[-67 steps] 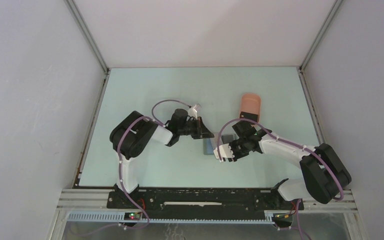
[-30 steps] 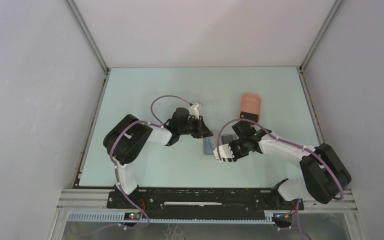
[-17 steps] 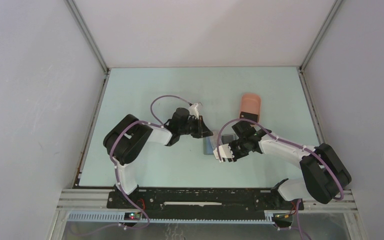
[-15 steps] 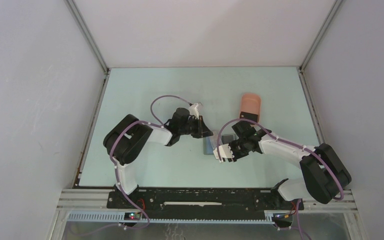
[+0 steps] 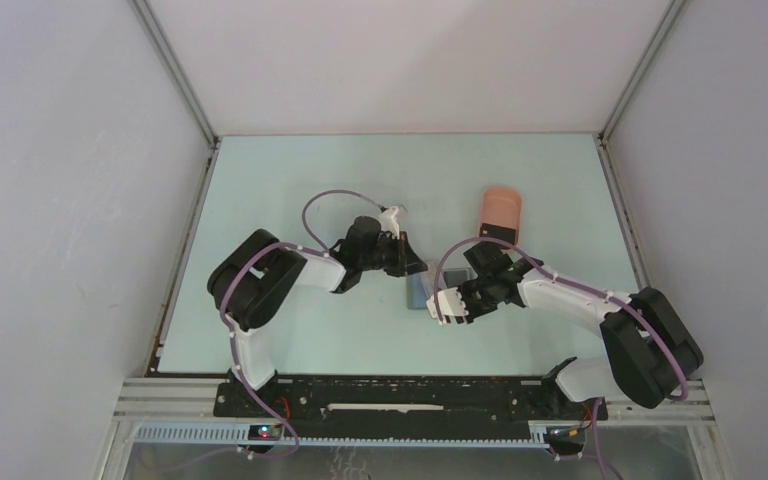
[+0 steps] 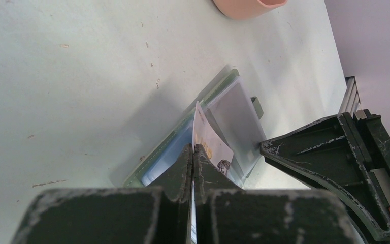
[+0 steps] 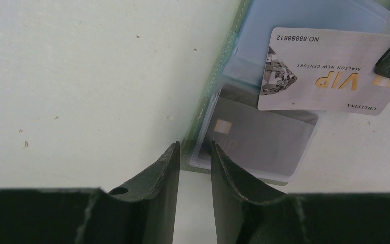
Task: Put the credit cards into the card holder
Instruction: Insert the credit card into the card holder.
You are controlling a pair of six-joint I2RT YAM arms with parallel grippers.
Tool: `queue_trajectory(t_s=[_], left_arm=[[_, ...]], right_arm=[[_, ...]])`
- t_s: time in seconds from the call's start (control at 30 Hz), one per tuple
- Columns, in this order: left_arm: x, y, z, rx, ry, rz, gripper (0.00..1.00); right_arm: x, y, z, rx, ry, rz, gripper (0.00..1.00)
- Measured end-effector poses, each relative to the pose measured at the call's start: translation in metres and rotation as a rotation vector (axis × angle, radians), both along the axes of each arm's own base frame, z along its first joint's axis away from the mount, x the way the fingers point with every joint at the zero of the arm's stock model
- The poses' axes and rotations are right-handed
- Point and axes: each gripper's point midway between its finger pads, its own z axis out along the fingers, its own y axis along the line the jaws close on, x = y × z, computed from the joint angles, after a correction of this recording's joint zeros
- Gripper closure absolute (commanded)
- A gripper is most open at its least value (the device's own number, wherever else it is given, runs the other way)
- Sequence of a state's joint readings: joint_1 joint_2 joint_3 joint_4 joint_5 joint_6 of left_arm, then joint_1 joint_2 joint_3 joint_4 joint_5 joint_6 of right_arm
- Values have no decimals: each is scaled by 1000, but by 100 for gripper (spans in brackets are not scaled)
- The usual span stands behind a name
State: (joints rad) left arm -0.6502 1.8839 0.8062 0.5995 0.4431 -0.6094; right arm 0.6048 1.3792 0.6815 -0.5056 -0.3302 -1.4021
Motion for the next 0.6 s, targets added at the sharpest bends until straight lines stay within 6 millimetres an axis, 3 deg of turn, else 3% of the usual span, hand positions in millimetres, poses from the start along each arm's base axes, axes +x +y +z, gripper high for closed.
queue_trajectory(t_s=[0.6], left_arm=[[-3, -1, 3, 12, -6, 6, 100]], right_arm=[[0, 0, 2, 4, -2, -5, 63]])
